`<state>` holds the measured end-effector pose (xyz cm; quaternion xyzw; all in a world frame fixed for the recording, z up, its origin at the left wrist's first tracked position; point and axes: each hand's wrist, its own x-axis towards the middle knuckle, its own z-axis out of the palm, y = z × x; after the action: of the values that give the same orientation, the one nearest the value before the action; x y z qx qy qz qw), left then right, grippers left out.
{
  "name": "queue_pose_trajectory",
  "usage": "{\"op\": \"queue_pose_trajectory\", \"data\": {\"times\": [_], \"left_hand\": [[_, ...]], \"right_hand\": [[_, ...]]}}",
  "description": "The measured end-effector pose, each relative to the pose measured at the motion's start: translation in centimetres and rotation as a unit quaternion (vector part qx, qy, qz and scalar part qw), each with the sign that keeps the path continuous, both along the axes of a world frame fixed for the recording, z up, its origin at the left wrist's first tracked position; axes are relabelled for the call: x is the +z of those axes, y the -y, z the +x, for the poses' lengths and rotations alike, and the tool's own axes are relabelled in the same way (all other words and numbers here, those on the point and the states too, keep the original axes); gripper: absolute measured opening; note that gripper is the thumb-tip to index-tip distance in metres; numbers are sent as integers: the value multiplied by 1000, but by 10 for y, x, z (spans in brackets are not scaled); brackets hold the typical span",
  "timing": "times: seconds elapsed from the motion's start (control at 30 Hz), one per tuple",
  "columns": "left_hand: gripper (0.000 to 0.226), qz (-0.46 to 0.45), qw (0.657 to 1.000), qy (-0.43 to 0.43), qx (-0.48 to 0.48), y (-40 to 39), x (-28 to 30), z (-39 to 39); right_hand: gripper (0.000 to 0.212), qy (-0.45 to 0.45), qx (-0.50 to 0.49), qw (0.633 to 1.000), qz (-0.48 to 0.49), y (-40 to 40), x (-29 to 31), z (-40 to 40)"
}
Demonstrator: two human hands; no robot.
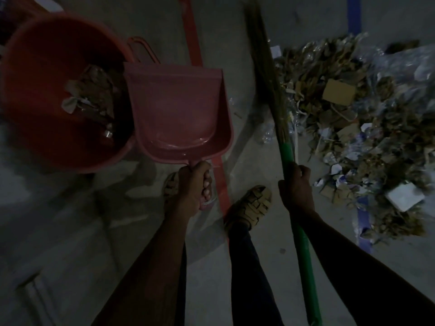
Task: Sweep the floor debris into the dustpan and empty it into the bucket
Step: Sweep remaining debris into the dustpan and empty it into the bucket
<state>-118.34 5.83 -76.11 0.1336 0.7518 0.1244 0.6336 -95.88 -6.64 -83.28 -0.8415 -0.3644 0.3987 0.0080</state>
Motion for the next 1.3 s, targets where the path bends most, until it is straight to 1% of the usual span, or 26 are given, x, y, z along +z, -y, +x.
{"op": "queue_pose_trajectory", "data": {"times": [0.17,0.23,0.37,0.57,0.63,0.73,0.8,0.87,1.0,1.13,1.23,1.3], "left_hand": [[33,14,999,2,-39,-1,-4,8],[31,16,999,-2,-43,1,-5,11],[33,17,999,-4,-47,9,-7,13],[34,13,998,-22,-52,21,-9,14],[35,15,998,-26,-56,23,-9,14],[34,27,997,-29,-66,25,-9,15],[35,35,996,-32,-76,26,-10,16],[34,33,995,-33,-83,27,-11,18],[33,21,993,-34,-108,27,-12,25],[31,29,990,-32,-133,32,-13,37],[32,30,986,-32,-163,38,-12,45],[33,25,982,-28,-185,42,-12,48]], "right_hand": [[48,35,-65,997,28,8,3,16],[51,46,-62,996,45,13,6,21],[57,39,-24,997,63,24,10,22],[66,-15,38,995,88,39,-2,6],[68,-40,63,994,84,44,-9,-3],[67,-74,129,986,74,54,-18,-12],[66,-79,146,985,51,63,-23,-13],[66,-65,123,990,35,72,-24,-9],[64,-20,43,998,29,85,-17,10],[57,26,-41,999,20,99,-9,36],[59,46,-71,996,17,113,-3,54],[61,60,-72,995,19,124,1,60]]}}
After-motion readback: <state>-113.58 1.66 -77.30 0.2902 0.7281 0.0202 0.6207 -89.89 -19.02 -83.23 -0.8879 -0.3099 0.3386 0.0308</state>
